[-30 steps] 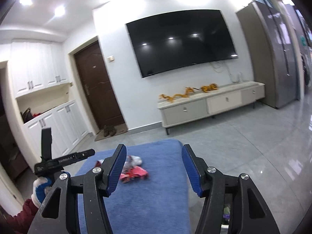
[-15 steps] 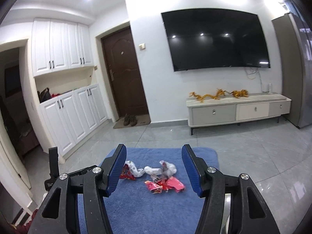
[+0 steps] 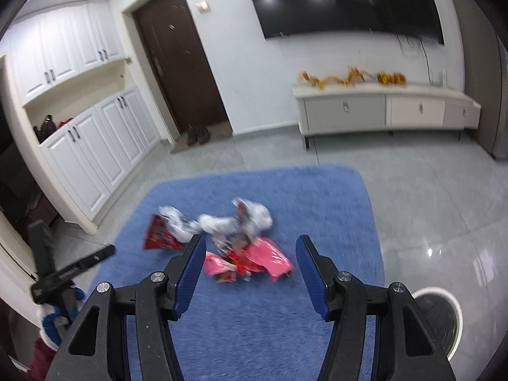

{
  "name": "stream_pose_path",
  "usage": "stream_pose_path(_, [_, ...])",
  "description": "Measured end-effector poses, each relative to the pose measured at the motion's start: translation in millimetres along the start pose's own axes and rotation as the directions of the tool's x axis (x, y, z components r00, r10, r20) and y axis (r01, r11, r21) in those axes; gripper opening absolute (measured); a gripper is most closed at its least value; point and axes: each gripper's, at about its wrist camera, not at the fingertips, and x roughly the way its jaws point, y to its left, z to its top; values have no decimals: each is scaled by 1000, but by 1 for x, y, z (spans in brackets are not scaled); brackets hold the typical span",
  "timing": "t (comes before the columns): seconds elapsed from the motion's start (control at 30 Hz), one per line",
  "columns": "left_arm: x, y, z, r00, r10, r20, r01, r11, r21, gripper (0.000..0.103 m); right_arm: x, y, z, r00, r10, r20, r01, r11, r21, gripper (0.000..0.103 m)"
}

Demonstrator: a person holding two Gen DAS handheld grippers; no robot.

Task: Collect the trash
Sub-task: 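Move both grippers back over the remaining wrappers on the rug, then grasp the red chip bag with the left gripper while the right gripper grasps the pink wrapper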

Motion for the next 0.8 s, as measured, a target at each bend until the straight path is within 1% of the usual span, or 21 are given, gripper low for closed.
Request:
stream_pose_path(0.13, [26,-19,13,1000,26,-15,-25,996,87,63,30,-16,-3,998,5,-61,-4,1000,9,57])
stream_pose_path(0.23, [52,-29,21,998,51,-34,-46,990,130,63,54,-21,-3,995,6,-97,-7,1000,-9,57])
stream_pose_path(0.3, [68,-31,25,997,65,-51,-57,988,143,63,66,-23,-4,993,14,-115,-15,1000,-8,57])
stream_pose_path(0.4, [94,-25,26,992,97,-78,-85,987,136,63,88,-29,-3,989,20,-144,-19,1000,6,57])
stream_pose_path(0.5, [110,-13,26,989,108,-99,-99,991,91,63,106,-32,-7,981,46,-186,-44,999,18,57])
stream_pose_path(0.53, [115,-6,25,989,104,-105,-97,993,64,63,113,-33,-9,978,53,-204,-51,999,15,57])
stream_pose_path(0.6, [118,1,24,991,82,-104,-79,996,30,62,125,-33,-14,971,39,-234,-38,999,8,56])
stream_pose_path(0.63, [119,3,23,992,70,-104,-69,997,19,59,132,-34,-18,967,34,-252,-32,999,12,56])
stream_pose_path(0.7, [118,3,20,993,52,-108,-50,999,19,51,140,-36,-25,961,44,-274,-38,999,27,52])
stream_pose_path(0.73, [118,2,19,993,43,-112,-40,999,24,46,139,-35,-28,965,42,-258,-38,999,21,49])
stream_pose_path(0.77, [118,1,18,993,37,-113,-34,999,31,44,137,-34,-29,965,49,-257,-45,999,19,40])
stream_pose_path(0.8, [117,-2,17,993,33,-114,-29,999,39,40,135,-34,-31,965,54,-255,-49,999,23,35])
